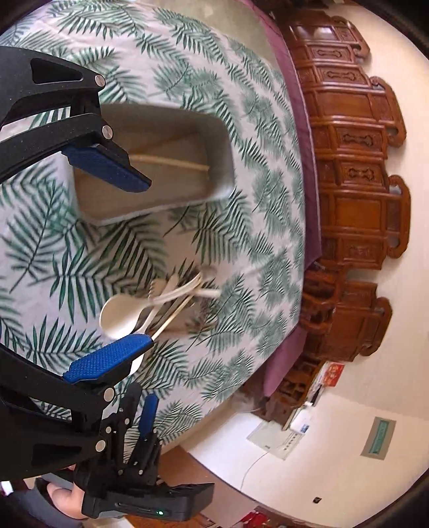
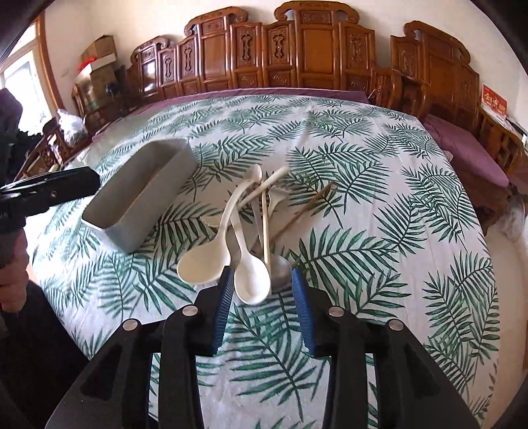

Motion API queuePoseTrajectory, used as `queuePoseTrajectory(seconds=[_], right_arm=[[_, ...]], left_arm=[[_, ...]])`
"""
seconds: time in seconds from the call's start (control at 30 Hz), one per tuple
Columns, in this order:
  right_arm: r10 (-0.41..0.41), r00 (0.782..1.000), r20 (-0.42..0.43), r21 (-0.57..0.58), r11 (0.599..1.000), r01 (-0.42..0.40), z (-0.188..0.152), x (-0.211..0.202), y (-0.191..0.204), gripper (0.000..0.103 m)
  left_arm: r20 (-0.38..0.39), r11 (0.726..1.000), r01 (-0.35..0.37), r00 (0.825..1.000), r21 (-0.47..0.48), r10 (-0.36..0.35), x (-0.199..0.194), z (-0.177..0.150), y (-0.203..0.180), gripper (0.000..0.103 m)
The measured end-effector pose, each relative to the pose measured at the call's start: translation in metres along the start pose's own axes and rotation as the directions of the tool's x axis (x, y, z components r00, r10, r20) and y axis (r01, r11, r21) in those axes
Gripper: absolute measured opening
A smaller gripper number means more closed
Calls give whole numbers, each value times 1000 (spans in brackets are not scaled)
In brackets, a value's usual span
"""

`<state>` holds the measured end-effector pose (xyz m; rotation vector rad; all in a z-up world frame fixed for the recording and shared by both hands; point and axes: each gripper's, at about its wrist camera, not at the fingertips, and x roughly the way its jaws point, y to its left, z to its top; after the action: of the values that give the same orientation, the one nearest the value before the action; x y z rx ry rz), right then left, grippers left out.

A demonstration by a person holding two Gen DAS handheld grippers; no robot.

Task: Organize utensils
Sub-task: 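Grasp a large cream plastic spoon by its handle with the left tool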

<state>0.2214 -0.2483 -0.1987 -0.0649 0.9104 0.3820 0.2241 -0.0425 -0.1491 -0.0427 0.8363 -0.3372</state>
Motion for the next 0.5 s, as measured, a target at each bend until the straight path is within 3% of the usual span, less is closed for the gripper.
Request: queuePoseTrajectory(seconds=[0.33, 0.5], right_arm=[[-15, 1000, -4, 35, 999, 15, -3, -4, -24, 40], [-11, 1000, -12, 28, 1000, 11, -4, -1, -22, 40]], left_arm=[[-143, 999, 46, 989, 24, -42, 55, -26, -36, 65], [-196, 1000, 26, 980, 16, -23, 81, -32, -39, 58]])
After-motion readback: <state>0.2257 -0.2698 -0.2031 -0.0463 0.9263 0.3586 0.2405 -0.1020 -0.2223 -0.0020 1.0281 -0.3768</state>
